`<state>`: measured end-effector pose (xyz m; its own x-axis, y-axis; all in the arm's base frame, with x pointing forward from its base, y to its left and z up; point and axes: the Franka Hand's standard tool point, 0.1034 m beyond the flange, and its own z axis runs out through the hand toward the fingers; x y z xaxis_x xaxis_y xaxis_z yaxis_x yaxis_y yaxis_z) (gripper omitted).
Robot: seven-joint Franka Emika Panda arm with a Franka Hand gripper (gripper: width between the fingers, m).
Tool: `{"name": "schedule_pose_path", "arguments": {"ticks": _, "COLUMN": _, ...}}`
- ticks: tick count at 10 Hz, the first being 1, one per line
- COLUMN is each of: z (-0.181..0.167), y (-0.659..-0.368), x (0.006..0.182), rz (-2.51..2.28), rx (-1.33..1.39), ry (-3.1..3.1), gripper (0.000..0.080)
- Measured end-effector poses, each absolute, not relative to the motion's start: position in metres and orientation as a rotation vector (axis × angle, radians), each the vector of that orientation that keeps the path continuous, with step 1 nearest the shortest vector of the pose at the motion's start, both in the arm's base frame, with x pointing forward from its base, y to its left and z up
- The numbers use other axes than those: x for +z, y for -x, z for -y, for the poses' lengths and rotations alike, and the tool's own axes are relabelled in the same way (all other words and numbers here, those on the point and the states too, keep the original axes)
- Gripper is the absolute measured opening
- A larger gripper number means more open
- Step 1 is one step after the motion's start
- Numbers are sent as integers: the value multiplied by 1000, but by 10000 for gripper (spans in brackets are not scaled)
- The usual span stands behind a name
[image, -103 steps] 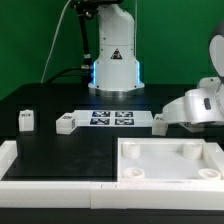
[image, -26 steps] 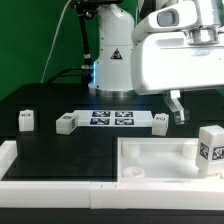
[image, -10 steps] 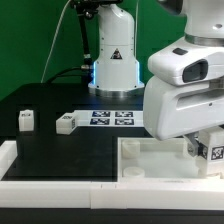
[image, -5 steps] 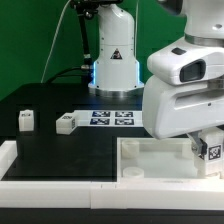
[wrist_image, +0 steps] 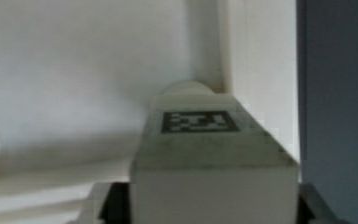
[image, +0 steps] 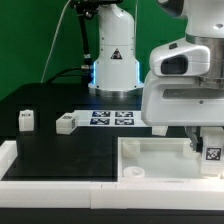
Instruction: Assemble one leg
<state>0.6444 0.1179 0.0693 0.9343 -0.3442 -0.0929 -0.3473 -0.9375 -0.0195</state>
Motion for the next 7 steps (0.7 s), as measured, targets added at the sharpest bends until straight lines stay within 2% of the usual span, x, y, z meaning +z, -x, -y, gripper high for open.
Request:
{"name": "schedule_pose_path", "arguments": {"ticks": 2, "z": -118, "y": -646, "x": 69, "rz": -1065, "rx": 114, "ry": 2962, "gripper": 291}}
{"name": "schedule_pose_path", "arguments": {"ticks": 6, "z": -117, "y": -646, "x": 70, "rz": -1550, "rx": 102, "ry": 2759, "gripper": 292}}
{"name": "schedule_pose_path", "arguments": {"ticks": 7, "z": -117, "y": -646, "x": 70, "rz": -1522, "rx": 102, "ry": 2773, "gripper": 292}}
